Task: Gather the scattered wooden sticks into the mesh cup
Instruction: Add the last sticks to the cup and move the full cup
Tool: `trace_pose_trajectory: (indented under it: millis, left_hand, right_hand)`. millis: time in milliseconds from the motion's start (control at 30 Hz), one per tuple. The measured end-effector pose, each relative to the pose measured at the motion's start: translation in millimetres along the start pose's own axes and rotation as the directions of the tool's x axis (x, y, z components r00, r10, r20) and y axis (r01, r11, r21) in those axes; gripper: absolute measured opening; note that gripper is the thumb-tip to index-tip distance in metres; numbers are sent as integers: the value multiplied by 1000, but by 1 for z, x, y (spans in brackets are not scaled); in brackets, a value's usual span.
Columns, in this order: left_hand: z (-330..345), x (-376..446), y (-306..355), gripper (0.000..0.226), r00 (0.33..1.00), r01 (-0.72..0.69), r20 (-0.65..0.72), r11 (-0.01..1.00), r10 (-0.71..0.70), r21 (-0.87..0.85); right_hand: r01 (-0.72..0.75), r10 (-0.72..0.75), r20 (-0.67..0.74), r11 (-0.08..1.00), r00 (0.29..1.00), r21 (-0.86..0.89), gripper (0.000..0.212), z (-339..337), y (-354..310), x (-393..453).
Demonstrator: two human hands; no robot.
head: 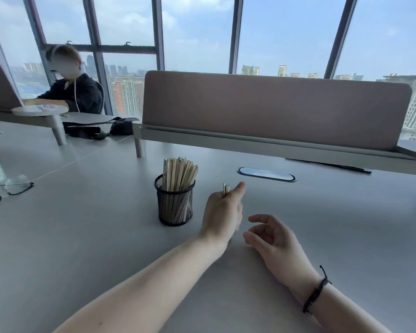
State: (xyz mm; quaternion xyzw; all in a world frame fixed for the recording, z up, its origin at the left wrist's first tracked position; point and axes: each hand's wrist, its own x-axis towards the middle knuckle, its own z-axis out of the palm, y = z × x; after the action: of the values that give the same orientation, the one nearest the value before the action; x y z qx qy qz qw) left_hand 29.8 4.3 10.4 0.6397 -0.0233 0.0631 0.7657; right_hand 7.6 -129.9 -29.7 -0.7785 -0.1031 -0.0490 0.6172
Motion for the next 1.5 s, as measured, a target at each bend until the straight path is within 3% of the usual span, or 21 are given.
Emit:
trace_pose_trajectory:
  millis: [200, 300, 433, 500, 567, 700, 800, 967, 1033, 1100, 1200, 1267, 1367, 1500]
  left_hand:
    - [-23, 6, 14, 61, 998, -36, -45, 999, 35, -34]
    - [-41, 10, 42, 64, 984, -166, -70, 986, 163, -30]
    - [-70, 30, 93, 70, 934, -312, -178, 950, 310, 16]
    - [-85, 44, 107, 64, 914, -304, -240, 945, 326, 124]
    - [-96, 55, 107, 55, 904, -216, -284, 915, 320, 341]
    - [-109, 70, 77, 46, 929, -74, -263, 828, 259, 556]
    - [-121, 77, 53, 32, 939, -63, -226, 777, 259, 627]
    - [-132, 75, 50, 52, 910, -209, -190, 805, 368, 556]
    - [-132, 73, 55, 57, 897, -275, -96, 713, 432, 645]
    - [-128, 71, 60, 65, 888, -324, 53, 541, 456, 776]
    - [-116, 73, 64, 73, 915, -294, 206, 223, 348, 929]
    - [-108, 77, 61, 66, 924, -267, 230, 82, 305, 960]
    - [-103, 82, 51, 41, 907, -262, 227, 53, 354, 964]
    - [-105, 83, 44, 33, 893, -280, 199, 151, 404, 948]
  right_hand:
    - [-99, 70, 134, 971, 988, 217, 21, 50, -17, 15]
    - [-131, 98, 140, 959, 985, 252, 12, 63, -19, 24]
    - [-161, 134, 112, 943, 985, 291, 22, 72, -17, 32]
    - [-157, 130, 110, 944, 985, 289, 22, 73, -14, 33]
    - [-148, 122, 111, 950, 986, 275, 24, 73, -10, 34]
    - [-131, 105, 112, 957, 988, 258, 25, 72, -9, 32]
    - [-118, 93, 106, 957, 990, 266, 23, 72, -9, 32]
    - [-111, 86, 94, 946, 992, 306, 12, 75, -11, 33]
    - [-102, 76, 95, 946, 993, 308, 10, 75, -11, 34]
    - [-97, 71, 96, 946, 993, 308, 10, 75, -9, 34]
    - [-88, 60, 100, 949, 993, 302, 12, 74, -8, 34]
    - [-77, 48, 105, 952, 993, 295, 13, 73, -8, 33]
    - [-74, 47, 101, 954, 994, 292, 14, 74, -7, 32]
    - [-68, 44, 98, 964, 994, 258, 10, 74, -6, 33]
